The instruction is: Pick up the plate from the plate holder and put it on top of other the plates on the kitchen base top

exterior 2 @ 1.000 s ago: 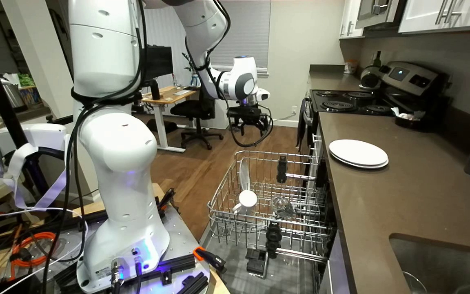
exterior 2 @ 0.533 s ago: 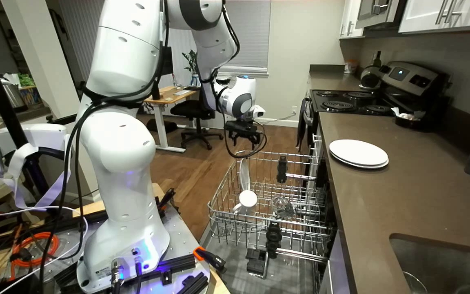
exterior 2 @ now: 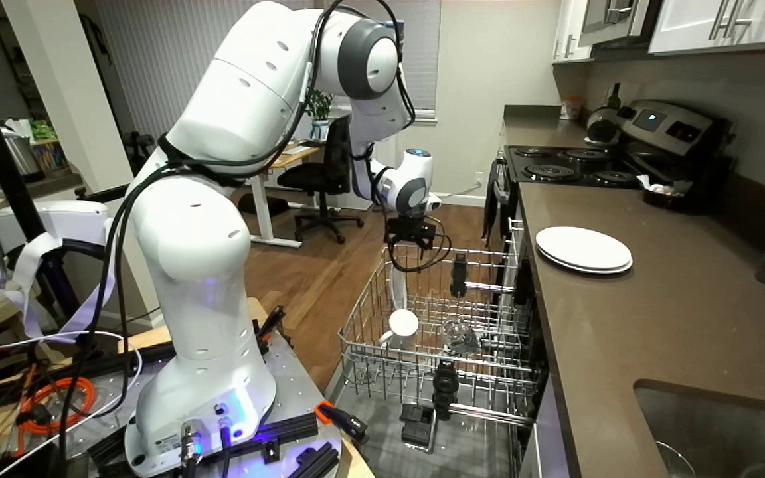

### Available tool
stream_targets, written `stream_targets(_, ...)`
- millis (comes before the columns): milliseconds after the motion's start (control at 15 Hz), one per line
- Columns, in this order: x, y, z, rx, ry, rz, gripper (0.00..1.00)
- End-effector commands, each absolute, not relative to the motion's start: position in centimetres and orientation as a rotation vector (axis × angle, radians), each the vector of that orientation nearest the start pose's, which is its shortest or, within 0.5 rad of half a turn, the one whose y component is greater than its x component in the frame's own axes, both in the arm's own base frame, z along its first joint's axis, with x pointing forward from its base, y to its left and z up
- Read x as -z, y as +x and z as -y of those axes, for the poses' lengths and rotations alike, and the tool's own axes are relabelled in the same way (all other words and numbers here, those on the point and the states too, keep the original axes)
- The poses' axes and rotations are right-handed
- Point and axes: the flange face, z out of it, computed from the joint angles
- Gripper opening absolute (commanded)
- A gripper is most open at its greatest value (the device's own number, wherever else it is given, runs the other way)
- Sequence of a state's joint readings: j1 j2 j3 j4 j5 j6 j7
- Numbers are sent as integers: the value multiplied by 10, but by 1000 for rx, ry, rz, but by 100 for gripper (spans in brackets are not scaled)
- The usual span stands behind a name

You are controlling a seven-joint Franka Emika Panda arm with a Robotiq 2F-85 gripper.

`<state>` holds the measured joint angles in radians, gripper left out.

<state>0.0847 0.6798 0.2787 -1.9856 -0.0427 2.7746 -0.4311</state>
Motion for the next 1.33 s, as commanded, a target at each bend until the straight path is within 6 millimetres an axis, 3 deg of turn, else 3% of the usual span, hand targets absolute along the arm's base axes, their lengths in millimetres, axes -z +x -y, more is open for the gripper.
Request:
stream_targets(0,-121,593,-220,113,-2749,1155,100)
stream_targets(333,-103,593,-219,-94,-2762,1123,100)
stream_targets(533,-99,595,-221,-111,-2756,1126,100)
stream_targets(667,-92,594,-224,-115,-2750,1128,95)
stream_targets(800,-85,592,-226,-127,-2742,1125,100)
stream_targets(867,-81,591,-226,-134,-2738,1122,97)
stream_targets(933,-77,590,-226,-140,-2733,1122,74)
stream_targets(1067,-73,588,-226,-155,-2729,1115,67)
stream_targets(1267,-78,586,-225,-177,-2746,1101,45)
